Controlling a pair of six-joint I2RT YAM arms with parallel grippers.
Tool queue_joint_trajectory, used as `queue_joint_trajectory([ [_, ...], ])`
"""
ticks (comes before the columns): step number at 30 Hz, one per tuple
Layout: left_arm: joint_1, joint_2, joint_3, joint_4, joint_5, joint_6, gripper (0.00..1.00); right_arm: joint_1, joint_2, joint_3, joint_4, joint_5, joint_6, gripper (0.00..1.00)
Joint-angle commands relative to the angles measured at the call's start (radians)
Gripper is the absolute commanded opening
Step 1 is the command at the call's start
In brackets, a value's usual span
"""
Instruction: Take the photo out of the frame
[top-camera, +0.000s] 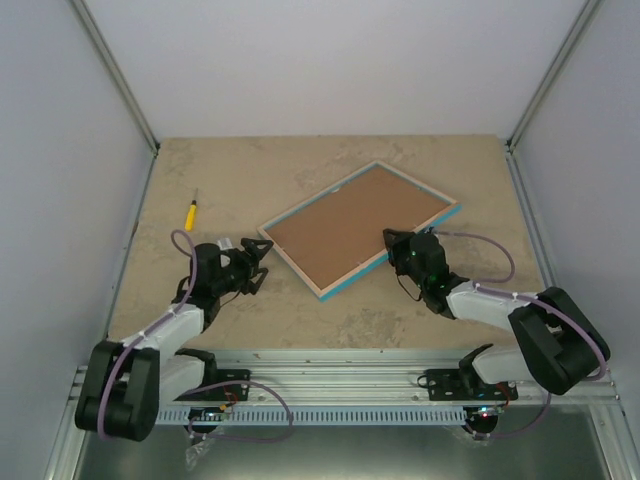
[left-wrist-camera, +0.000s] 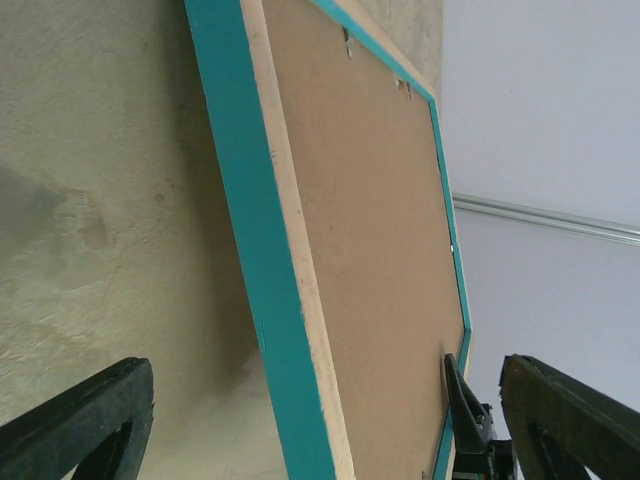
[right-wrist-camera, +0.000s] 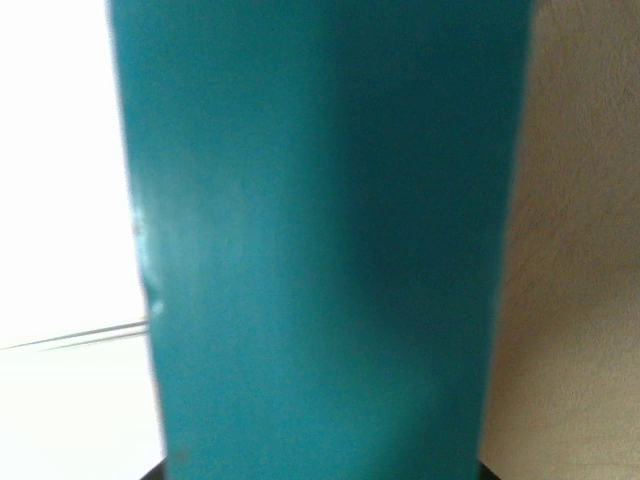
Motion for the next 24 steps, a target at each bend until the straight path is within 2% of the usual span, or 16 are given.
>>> queue_joint_trajectory([
  [1,-0.020,0.099,0.004,0.205,0.051,-0.058,0.95,0.000,0.014,-0.006,0.083,-0.025,0.035,0.10],
  [3,-0.031,0.157,0.003,0.274,0.059,-0.082,0.94,0.000,0.023,-0.007,0.080,-0.034,0.038,0.12],
  [12,-0.061,0.418,0.005,0.620,0.122,-0.179,0.75,0.000,0.041,-0.005,0.088,-0.075,0.052,0.24],
  [19,-0.075,0.537,-0.002,0.795,0.133,-0.224,0.44,0.000,0.024,-0.006,0.067,-0.089,0.034,0.33],
  [24,-0.075,0.595,-0.006,0.872,0.149,-0.242,0.21,-0.001,-0.022,0.023,-0.019,-0.093,-0.025,0.50],
])
